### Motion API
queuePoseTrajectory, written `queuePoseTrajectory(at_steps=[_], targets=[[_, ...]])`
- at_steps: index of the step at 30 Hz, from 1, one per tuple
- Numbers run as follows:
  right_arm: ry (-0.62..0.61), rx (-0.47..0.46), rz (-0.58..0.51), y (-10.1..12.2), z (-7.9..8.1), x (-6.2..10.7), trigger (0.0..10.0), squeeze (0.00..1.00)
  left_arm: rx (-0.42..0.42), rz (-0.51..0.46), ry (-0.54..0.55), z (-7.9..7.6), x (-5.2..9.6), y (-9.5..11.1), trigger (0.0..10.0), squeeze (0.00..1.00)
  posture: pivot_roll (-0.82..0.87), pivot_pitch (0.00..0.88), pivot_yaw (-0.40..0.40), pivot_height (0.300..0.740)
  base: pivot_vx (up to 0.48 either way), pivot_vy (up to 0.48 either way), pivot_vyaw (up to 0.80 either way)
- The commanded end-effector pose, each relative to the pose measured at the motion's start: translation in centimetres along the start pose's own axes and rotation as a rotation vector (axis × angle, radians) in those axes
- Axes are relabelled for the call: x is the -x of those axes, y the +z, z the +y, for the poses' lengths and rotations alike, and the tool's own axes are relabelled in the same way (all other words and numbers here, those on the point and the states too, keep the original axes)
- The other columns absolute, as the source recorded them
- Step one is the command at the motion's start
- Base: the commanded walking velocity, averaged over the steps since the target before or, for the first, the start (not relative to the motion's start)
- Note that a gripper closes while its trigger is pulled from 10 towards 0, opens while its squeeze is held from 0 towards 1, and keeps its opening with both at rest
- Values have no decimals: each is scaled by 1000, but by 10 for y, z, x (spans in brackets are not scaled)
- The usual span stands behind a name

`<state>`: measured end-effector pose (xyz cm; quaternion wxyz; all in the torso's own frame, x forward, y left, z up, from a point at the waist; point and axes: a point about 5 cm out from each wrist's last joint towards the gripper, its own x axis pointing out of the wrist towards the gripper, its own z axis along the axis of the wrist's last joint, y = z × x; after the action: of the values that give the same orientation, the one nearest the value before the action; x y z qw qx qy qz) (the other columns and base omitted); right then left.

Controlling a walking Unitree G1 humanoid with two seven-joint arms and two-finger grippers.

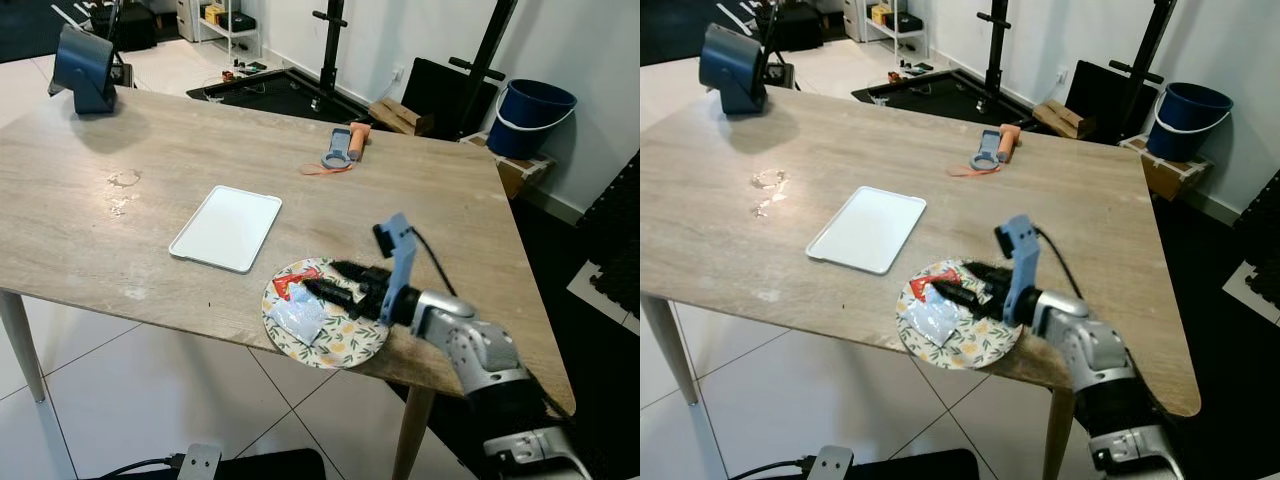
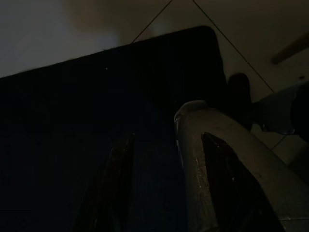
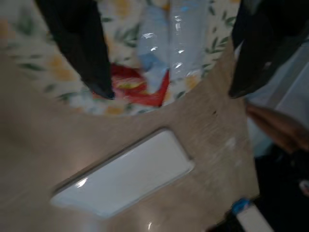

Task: Restocking fridge

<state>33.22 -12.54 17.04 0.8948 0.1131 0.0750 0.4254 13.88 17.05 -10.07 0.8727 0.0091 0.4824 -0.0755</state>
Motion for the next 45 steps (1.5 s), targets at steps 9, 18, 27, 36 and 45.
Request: queuePoseTrajectory(at_steps=[9, 18, 27, 36, 45], targets=[[307, -118, 20, -20, 0, 75, 10000, 0, -2, 135, -19, -6, 7, -33, 10000, 0, -48, 86, -65, 740, 0, 0, 0], [361, -232, 56, -48, 1, 108, 10000, 0, -2, 138, -20, -7, 7, -34, 10000, 0, -51, 91, -63, 740, 0, 0, 0], [410, -433, 165, -91, 9, 165, 10000, 0, -8, 144, -16, -5, 8, -36, 10000, 0, -56, 93, -60, 740, 0, 0, 0], [308, -514, 329, -139, 11, 186, 10000, 0, -10, 141, -20, -5, 7, -35, 10000, 0, -57, 93, -60, 740, 0, 0, 0], [226, -593, 406, -167, 16, 212, 10000, 0, -12, 145, -16, -3, 8, -36, 10000, 0, -56, 91, -52, 740, 0, 0, 0]])
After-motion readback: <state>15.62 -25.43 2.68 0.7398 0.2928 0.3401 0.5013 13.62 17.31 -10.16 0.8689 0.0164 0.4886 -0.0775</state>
